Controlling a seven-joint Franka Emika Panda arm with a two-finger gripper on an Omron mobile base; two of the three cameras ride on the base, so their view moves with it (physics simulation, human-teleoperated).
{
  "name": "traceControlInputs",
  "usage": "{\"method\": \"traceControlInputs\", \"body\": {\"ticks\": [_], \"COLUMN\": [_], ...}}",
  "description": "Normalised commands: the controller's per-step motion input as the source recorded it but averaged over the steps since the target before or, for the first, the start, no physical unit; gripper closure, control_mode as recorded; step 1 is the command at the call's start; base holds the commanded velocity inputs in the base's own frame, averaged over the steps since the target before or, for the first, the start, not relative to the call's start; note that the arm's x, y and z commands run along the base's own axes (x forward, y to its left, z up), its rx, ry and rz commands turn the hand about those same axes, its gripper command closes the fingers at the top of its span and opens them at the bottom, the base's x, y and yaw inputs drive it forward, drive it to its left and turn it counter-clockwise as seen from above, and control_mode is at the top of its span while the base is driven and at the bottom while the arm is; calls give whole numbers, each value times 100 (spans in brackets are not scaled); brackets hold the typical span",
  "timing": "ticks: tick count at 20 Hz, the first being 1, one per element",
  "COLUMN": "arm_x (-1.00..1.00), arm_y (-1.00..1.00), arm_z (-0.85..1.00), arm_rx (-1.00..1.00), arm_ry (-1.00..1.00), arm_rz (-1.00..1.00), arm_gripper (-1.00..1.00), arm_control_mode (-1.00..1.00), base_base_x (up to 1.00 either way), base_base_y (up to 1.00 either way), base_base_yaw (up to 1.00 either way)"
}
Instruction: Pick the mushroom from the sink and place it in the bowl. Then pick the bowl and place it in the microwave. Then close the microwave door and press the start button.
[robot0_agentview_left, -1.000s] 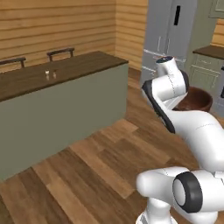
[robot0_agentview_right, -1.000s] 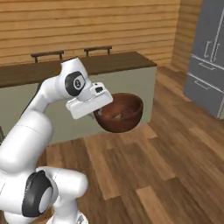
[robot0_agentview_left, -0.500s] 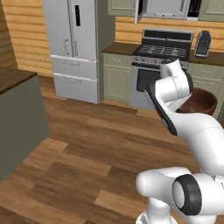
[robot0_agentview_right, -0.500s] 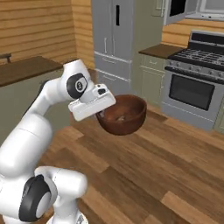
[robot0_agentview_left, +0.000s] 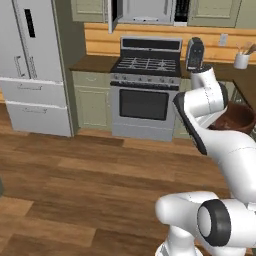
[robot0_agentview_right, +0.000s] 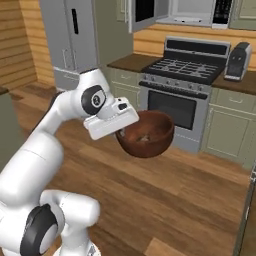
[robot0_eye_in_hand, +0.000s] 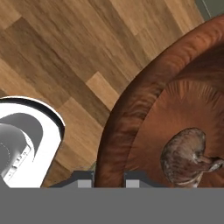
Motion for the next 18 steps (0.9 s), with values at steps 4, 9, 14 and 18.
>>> {"method": "traceControlInputs", "body": {"ticks": [4, 9, 14, 18], "arm_x": [0, 0, 0, 0], "arm_y": [0, 0, 0, 0], "arm_z": [0, 0, 0, 0], "arm_rx": [0, 0, 0, 0], "arm_ry": [0, 0, 0, 0], "arm_rz": [0, 0, 0, 0], "arm_gripper": [100, 100, 100, 100], "arm_control_mode": [100, 100, 100, 100], "base_base_x": [100, 100, 100, 100], "base_base_y": [0, 6, 35, 53], "base_base_yaw": [-8, -7, -14, -15]}}
